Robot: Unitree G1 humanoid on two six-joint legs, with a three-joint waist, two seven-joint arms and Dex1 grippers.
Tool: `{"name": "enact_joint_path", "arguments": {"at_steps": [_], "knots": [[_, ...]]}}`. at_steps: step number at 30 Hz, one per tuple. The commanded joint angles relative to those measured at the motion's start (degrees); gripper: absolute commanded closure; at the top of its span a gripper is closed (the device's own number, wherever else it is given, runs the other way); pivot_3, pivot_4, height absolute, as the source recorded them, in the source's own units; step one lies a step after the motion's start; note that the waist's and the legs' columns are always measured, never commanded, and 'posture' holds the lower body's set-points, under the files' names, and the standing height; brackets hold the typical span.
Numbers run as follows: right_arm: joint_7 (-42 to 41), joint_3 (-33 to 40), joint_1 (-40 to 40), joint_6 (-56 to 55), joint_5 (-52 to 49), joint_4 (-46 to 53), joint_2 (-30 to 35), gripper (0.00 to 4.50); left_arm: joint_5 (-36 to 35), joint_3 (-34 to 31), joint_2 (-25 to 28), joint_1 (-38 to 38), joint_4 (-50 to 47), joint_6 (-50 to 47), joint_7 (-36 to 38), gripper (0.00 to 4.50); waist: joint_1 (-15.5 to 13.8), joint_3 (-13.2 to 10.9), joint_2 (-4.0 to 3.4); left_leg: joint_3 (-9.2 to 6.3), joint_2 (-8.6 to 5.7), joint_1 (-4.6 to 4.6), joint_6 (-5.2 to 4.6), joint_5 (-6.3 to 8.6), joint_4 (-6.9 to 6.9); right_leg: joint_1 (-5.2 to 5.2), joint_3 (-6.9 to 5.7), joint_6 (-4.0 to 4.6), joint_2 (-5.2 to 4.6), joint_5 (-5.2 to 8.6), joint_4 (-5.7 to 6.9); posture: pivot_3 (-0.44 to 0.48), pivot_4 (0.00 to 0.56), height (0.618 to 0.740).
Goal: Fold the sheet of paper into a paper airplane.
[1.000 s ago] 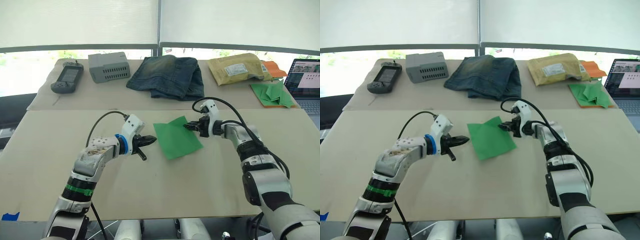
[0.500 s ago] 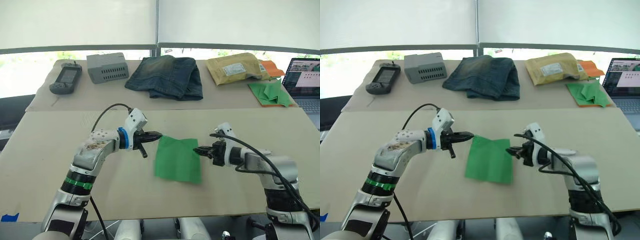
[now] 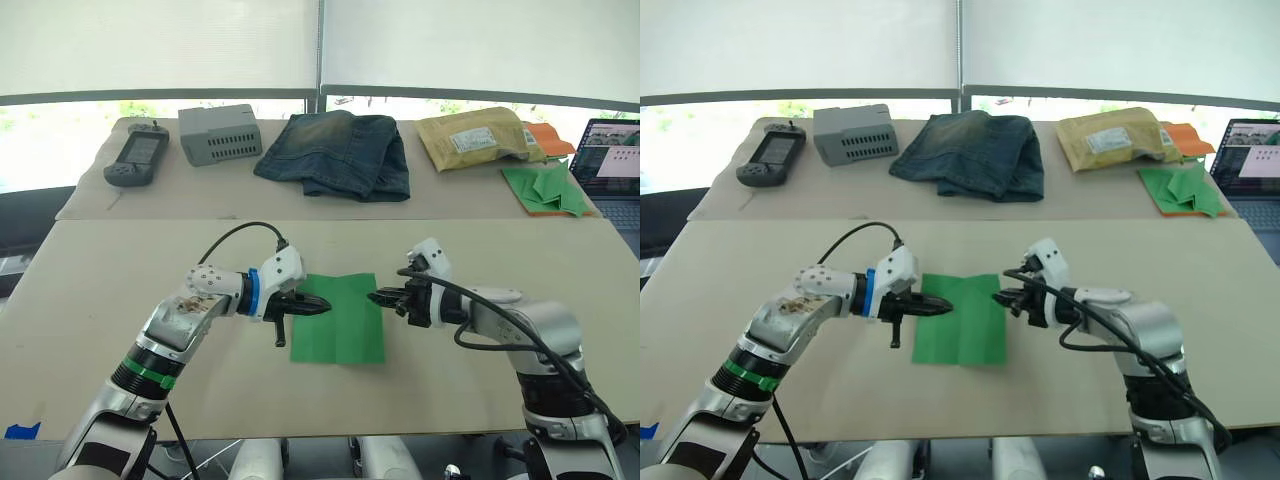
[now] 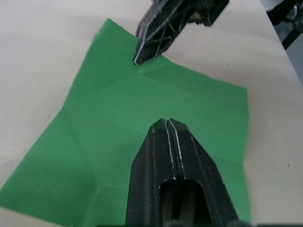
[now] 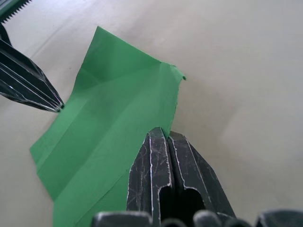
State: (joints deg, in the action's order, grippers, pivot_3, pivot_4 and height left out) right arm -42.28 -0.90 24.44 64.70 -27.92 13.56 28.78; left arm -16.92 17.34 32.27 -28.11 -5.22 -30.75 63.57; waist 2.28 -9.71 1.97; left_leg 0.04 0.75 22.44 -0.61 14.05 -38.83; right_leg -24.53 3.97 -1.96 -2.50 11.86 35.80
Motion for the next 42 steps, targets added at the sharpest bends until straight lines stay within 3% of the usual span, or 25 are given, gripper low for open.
{"name": "enact_joint_path", "arguments": {"at_steps": [1, 10, 24, 30, 42], "knots": [[-3.71, -3.0, 2.9, -4.15, 0.37, -3.38, 2.21, 4.49, 2.31, 1.23, -0.48, 0.43, 0.75, 3.51, -0.5, 4.5, 0.02, 0.0, 0.0, 0.0, 0.0, 0.0, 0.0, 0.0, -0.01, 0.0, 0.0, 0.0, 0.0, 0.0, -0.01, 0.0, 0.15, 0.728], [-7.03, -7.13, 7.4, -9.45, 2.95, -11.24, 3.26, 4.49, 5.92, 2.83, -1.91, 2.79, 4.65, 6.58, -3.14, 4.5, 0.12, 0.0, 0.0, -0.01, 0.01, -0.01, -0.01, 0.0, 0.0, -0.01, -0.01, 0.0, 0.01, 0.0, 0.02, 0.0, 0.15, 0.728], [-7.59, -2.29, 4.83, -14.9, 0.83, -5.7, 4.94, 4.49, 8.55, 3.86, -4.36, 5.66, 9.6, 9.87, -5.28, 4.5, -0.32, 0.0, 0.0, -0.02, 0.02, -0.08, -0.01, 0.01, -0.03, 0.12, -0.02, 0.0, -0.03, -0.01, 0.03, 0.0, 0.15, 0.728], [-7.3, -3.02, 2.46, -18.99, 2.58, -2.59, 5.27, 2.58, 8.76, 4.18, -4.97, 5.56, 10.09, 10.27, -5.2, 4.5, -0.56, 0.01, -0.01, -0.02, 0.02, -0.15, -0.02, 0.01, -0.04, 0.17, -0.01, -0.01, -0.03, -0.01, 0.03, 0.0, 0.15, 0.728], [1.01, 0.26, -2.39, -18.38, 2.62, -0.6, 2.86, 2.58, 8.6, 3.49, -4.96, 5.67, 9.89, 10.56, -5.85, 4.5, -1.1, 0.01, -0.01, 0.0, 0.01, -0.16, -0.02, 0.01, -0.05, 0.17, 0.0, -0.01, -0.02, 0.0, 0.05, 0.0, 0.15, 0.728]]}}
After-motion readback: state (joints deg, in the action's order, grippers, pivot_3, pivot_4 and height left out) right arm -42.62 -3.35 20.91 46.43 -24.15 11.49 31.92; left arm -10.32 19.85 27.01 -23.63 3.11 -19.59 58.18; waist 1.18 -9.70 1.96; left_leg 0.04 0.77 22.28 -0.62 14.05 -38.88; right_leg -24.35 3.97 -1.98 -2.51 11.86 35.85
